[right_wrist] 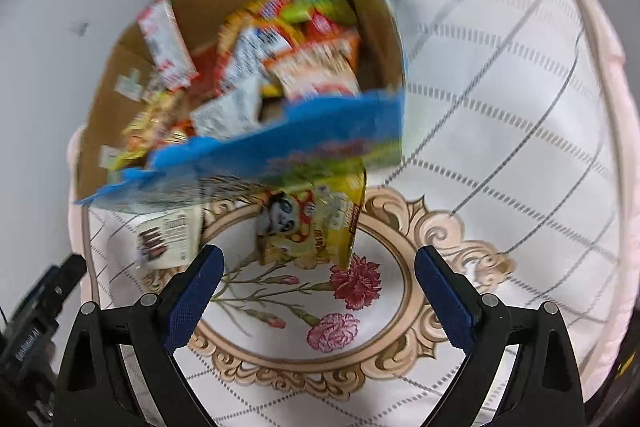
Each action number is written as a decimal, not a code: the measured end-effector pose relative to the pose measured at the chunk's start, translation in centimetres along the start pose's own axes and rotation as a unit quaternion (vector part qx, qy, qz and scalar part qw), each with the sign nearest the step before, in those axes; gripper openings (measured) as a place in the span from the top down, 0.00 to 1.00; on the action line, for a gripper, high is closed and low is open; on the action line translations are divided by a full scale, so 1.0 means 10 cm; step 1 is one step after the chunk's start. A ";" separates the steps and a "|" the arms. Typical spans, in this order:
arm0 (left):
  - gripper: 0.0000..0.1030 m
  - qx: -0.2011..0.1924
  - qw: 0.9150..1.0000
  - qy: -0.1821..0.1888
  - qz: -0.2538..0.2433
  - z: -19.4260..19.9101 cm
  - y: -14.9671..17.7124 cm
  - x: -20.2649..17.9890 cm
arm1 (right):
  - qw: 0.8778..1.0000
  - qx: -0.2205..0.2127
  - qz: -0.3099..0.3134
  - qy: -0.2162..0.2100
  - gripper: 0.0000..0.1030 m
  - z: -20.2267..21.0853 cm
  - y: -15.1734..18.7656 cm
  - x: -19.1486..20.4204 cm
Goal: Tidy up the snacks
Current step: 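Withdraw both open tools from the box back toward the snack pile, then grasp the yellow Guoba panda bag with the right tool while the left tool grasps the Franzzi cookie box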
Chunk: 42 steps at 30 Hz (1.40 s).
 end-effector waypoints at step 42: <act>0.71 0.046 0.934 0.204 0.289 -0.87 0.68 0.68 | 0.998 0.016 -0.049 -0.033 0.68 -0.53 0.35 0.28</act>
Point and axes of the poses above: each gripper's, at about its wrist camera, not at the fingertips, and z roughly against the way its jaws point, x to its left, y to its underside, the point moved 3 cm from there along -z, roughly the way its jaws point, and after that the axes turned 10 degrees about y, right-handed, at the moved point
